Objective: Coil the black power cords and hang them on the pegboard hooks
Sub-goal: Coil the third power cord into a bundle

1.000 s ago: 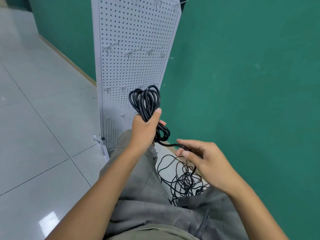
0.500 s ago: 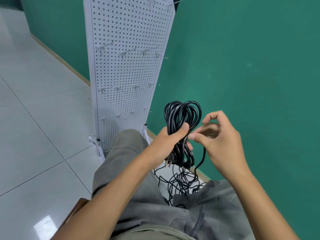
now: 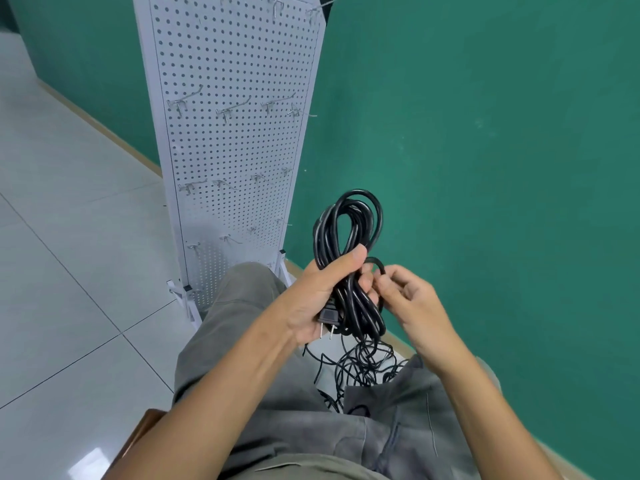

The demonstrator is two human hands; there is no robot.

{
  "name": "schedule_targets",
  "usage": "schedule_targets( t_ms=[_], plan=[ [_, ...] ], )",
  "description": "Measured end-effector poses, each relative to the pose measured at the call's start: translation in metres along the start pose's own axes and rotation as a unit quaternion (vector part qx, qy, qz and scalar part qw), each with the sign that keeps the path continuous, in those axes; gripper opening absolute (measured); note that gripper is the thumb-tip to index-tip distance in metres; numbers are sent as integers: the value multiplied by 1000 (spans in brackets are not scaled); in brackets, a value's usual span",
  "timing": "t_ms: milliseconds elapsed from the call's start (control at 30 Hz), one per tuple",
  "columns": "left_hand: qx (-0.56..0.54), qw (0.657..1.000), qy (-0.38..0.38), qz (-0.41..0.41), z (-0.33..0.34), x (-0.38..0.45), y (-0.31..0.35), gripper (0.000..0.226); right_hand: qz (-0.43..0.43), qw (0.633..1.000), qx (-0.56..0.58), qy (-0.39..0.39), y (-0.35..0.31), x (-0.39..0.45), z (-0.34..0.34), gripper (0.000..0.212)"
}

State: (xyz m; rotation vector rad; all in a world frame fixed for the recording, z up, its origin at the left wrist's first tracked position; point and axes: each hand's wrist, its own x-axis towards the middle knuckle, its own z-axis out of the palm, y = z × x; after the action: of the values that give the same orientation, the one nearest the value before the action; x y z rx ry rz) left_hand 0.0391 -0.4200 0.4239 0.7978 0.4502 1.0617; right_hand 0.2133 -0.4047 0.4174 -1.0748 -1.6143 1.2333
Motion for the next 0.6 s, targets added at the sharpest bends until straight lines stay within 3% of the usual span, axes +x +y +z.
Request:
schedule_targets(
  t_ms=[167, 333, 600],
  plan=[
    [-25, 999, 31, -3, -16, 1, 8, 25, 36, 997, -37, 60, 30, -10, -9, 14],
    [150, 988, 18, -16, -19, -2, 11, 22, 18, 988, 55, 145, 17, -18, -13, 21],
    [294, 952, 82, -10, -20, 5, 10, 18, -63, 985, 92, 134, -35, -21, -4, 18]
  ],
)
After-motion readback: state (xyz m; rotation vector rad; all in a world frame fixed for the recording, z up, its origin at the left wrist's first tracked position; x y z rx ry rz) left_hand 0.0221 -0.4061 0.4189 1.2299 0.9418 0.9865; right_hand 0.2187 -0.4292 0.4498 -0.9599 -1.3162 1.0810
